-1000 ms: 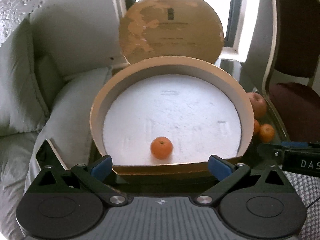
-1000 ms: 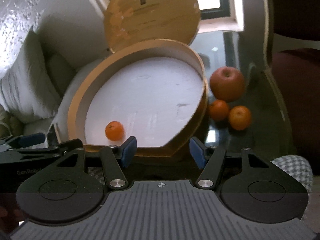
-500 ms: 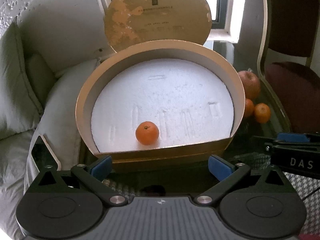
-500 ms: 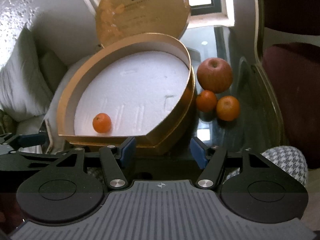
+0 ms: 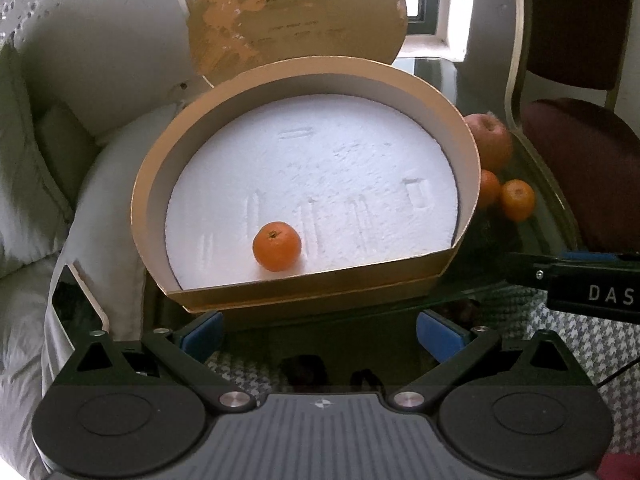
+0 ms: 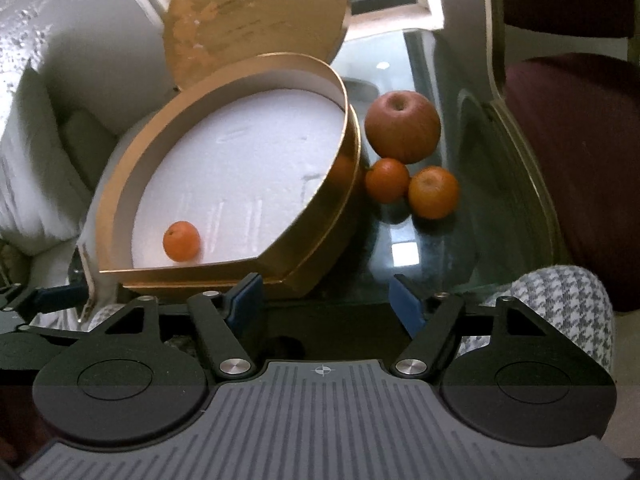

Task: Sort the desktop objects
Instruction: 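Move the right gripper back to the remaining mandarins beside the apple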

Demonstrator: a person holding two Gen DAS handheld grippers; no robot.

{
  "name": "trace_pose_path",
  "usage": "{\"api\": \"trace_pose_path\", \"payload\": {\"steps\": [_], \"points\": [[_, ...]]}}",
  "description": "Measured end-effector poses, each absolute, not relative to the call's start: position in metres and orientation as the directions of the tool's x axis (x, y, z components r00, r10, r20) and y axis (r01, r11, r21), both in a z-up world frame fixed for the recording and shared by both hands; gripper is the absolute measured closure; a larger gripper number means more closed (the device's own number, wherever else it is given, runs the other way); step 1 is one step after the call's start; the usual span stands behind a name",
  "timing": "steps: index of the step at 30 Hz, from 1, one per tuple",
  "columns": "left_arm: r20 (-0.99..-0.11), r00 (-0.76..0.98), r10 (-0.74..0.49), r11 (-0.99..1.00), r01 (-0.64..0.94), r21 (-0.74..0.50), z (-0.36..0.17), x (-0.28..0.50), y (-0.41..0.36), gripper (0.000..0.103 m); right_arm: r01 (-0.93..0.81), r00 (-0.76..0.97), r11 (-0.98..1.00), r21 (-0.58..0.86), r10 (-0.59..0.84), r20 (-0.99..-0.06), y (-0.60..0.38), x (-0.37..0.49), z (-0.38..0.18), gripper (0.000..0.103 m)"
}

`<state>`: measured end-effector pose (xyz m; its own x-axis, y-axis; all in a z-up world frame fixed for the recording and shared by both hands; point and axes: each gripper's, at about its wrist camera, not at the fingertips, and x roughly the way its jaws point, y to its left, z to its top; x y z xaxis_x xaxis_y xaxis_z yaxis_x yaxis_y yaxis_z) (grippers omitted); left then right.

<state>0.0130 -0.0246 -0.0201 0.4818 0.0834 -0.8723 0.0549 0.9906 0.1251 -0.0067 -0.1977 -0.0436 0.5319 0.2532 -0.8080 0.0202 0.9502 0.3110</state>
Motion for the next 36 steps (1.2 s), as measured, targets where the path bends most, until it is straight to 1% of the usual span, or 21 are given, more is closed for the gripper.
{"api": "trace_pose_path", "payload": {"steps": [5, 9, 12, 15, 20, 23, 25, 27, 36], "points": [[-0.875, 0.475, 0.088, 0.991, 0.043, 0.123, -0.022, 0.017, -0.021, 0.001, 0.038, 0.536, 0.954, 0.299, 0.233, -0.812, -0.204, -0.002, -0.049, 0.028], [-0.879, 0.468, 0.088, 0.991, 0.046, 0.124, -0.024, 0.02, -0.022, 0.001, 0.064, 0.554, 0.965, 0.254, 0.177, -0.813, -0.216, 0.007, -0.055, 0.029], [-0.882, 0.462, 0.089, 0.991, 0.048, 0.126, -0.026, 0.022, -0.021, 0.001, 0.121, 0.563, 0.962, 0.246, 0.137, -0.815, -0.231, 0.016, -0.062, 0.034], [-0.886, 0.455, 0.091, 0.991, 0.049, 0.126, -0.028, 0.025, -0.02, 0.001, 0.194, 0.567, 0.937, 0.289, 0.133, -0.813, -0.248, 0.026, -0.069, 0.037], [-0.895, 0.436, 0.092, 0.991, 0.051, 0.126, -0.034, 0.03, -0.019, 0.001, 0.278, 0.569, 0.905, 0.322, 0.115, -0.815, -0.262, 0.044, -0.077, 0.037], [-0.897, 0.431, 0.094, 0.991, 0.049, 0.128, -0.036, 0.032, -0.018, 0.001, 0.355, 0.563, 0.861, 0.366, 0.116, -0.819, -0.272, 0.054, -0.086, 0.037], [-0.898, 0.429, 0.096, 0.991, 0.048, 0.129, -0.036, 0.033, -0.017, 0.001, 0.406, 0.557, 0.821, 0.401, 0.125, -0.821, -0.279, 0.061, -0.093, 0.04], [-0.899, 0.426, 0.098, 0.99, 0.046, 0.13, -0.037, 0.034, -0.017, 0.001, 0.442, 0.55, 0.788, 0.428, 0.139, -0.824, -0.285, 0.067, -0.099, 0.041], [-0.906, 0.412, 0.098, 0.991, 0.045, 0.128, -0.039, 0.037, -0.016, 0.001, 0.51, 0.521, 0.729, 0.456, 0.16, -0.838, -0.29, 0.087, -0.116, 0.042]]}}
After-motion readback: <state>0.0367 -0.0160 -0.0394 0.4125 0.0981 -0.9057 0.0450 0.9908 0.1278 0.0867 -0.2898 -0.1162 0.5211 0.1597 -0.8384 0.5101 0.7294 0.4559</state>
